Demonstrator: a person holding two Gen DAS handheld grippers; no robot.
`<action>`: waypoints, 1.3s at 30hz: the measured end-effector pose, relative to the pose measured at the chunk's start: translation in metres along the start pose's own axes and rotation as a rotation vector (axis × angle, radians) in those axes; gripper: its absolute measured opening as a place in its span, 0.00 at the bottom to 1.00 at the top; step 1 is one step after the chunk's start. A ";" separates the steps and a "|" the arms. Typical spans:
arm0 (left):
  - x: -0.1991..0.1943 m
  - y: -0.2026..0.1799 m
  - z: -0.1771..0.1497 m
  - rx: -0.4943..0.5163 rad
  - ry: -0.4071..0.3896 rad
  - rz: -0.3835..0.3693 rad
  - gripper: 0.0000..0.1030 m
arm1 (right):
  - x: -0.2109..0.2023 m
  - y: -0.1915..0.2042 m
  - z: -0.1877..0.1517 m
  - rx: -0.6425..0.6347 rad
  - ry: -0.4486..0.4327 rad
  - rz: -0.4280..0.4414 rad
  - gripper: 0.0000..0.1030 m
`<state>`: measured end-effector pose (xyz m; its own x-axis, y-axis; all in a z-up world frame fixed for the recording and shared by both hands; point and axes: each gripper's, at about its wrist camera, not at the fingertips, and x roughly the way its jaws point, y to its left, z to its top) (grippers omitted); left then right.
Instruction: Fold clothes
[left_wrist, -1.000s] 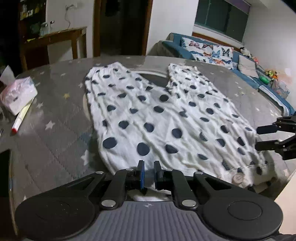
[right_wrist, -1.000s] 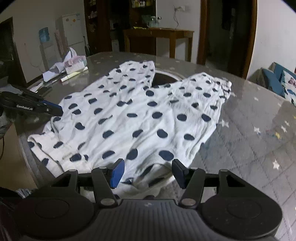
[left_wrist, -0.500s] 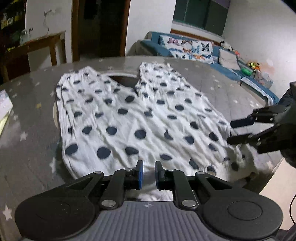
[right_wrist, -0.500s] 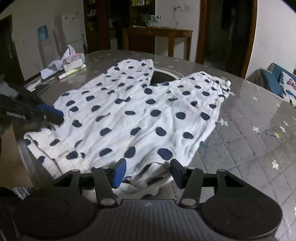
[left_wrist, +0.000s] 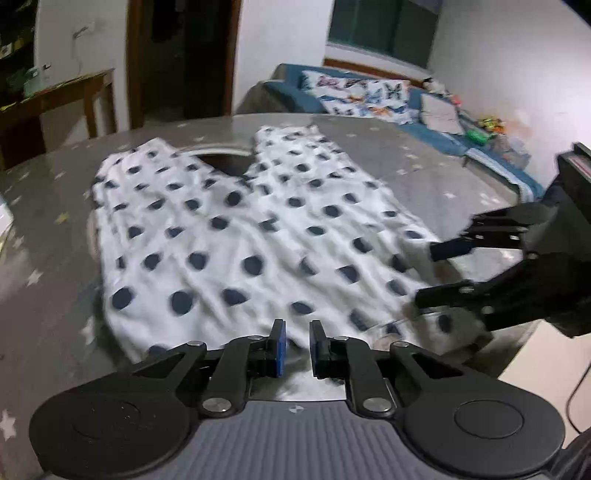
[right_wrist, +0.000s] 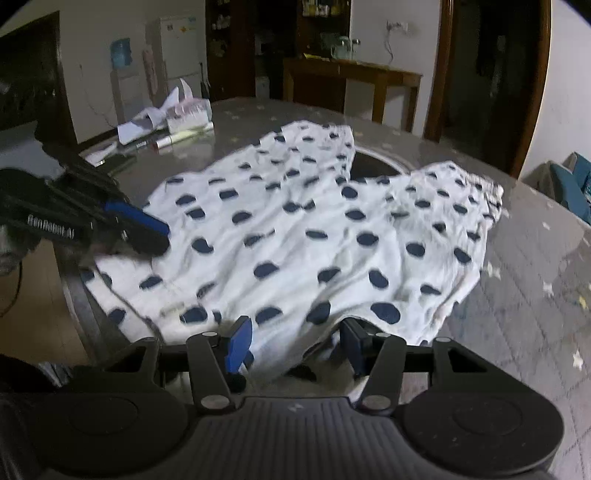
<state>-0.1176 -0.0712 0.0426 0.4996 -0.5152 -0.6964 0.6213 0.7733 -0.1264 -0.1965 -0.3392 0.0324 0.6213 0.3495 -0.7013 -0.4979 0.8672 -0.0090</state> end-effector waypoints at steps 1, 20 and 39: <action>0.003 -0.004 0.001 0.007 0.000 -0.009 0.15 | 0.001 0.000 0.001 -0.001 -0.005 -0.001 0.52; 0.027 -0.032 0.001 0.139 0.042 -0.056 0.16 | -0.009 -0.019 -0.019 0.053 0.082 -0.026 0.53; 0.035 -0.120 0.005 0.391 0.000 -0.269 0.47 | 0.015 -0.059 -0.005 0.125 0.066 -0.086 0.53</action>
<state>-0.1716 -0.1844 0.0370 0.2898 -0.6782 -0.6753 0.9093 0.4153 -0.0268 -0.1601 -0.3871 0.0187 0.6157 0.2513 -0.7469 -0.3629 0.9317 0.0143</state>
